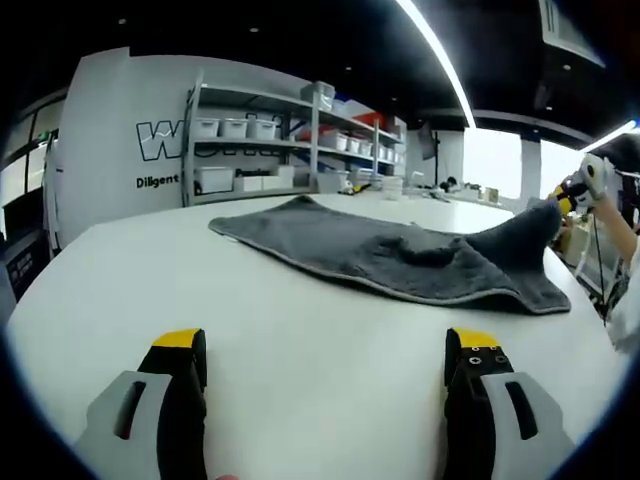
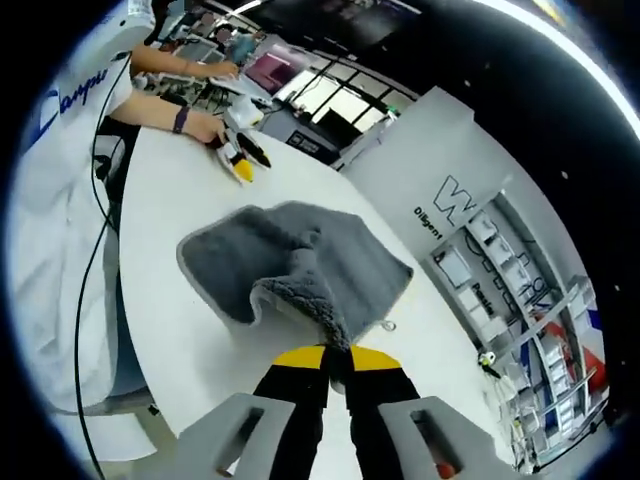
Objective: Open the folded towel by lifting each exposed corner and separating the folded layers until the towel lies flat within the target outline without major curled edges
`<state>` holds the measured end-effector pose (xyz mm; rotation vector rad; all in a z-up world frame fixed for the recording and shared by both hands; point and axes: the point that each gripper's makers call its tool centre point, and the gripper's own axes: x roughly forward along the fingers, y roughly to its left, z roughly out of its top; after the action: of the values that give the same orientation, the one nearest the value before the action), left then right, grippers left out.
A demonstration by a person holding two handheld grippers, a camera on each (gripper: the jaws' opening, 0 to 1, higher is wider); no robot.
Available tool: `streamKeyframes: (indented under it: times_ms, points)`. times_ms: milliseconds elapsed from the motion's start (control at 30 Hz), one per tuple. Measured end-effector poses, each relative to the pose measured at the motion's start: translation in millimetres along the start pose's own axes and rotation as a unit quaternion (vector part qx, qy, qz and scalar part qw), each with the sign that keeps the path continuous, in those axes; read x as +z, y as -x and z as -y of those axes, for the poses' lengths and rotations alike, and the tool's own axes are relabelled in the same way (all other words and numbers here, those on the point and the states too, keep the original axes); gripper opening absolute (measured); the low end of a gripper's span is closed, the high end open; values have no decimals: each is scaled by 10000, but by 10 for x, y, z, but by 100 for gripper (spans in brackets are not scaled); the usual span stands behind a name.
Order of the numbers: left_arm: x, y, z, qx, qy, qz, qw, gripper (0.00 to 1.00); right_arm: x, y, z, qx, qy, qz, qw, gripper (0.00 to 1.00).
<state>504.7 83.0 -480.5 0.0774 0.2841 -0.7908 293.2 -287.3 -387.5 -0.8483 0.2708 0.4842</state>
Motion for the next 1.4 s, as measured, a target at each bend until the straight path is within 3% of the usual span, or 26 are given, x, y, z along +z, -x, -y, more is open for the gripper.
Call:
streamKeyframes:
  times_ms: [167,300,367,500,600,733,767,867,1000,1233,1300,1400]
  points:
    - [-3,2,-21,25,0,-7,10000,98,-168,-113,-123,294,-277,-69,9992,6]
    - [-9,4,-43,58,1,-22,10000,98,-272,-140,-206,466,-469,-109,9977,15]
    - [-9,2,-49,60,2,-25,10000,98,-328,-122,-264,589,-764,-121,9953,21]
    - [-4,-3,-63,43,16,-16,10000,98,-435,-33,-280,559,-1113,-159,9921,32]
    - [2,-7,-81,28,26,-10,10000,98,-436,59,-246,477,-1594,19,9861,41]
    - [6,-6,-78,5,20,-3,10000,98,-320,120,-92,197,-2228,419,9738,62]
    - [9,-3,-49,-42,4,1,10000,98,-250,133,-18,76,-2496,643,9662,68]
    - [74,0,46,-141,-159,140,9997,98,-208,125,29,-60,-2725,766,9591,76]
    - [119,-33,371,-608,-293,226,9975,99,-233,84,19,-156,-2970,711,9521,89]
    - [108,-62,817,-898,-438,82,9950,99,-264,63,48,-296,-3001,553,9519,99]
    - [139,-2,1177,-1094,-654,53,9918,99,-245,59,46,-256,-2924,566,9543,99]
    - [207,79,1542,-1138,-714,68,9909,98,-243,42,92,-256,-2922,538,9545,99]
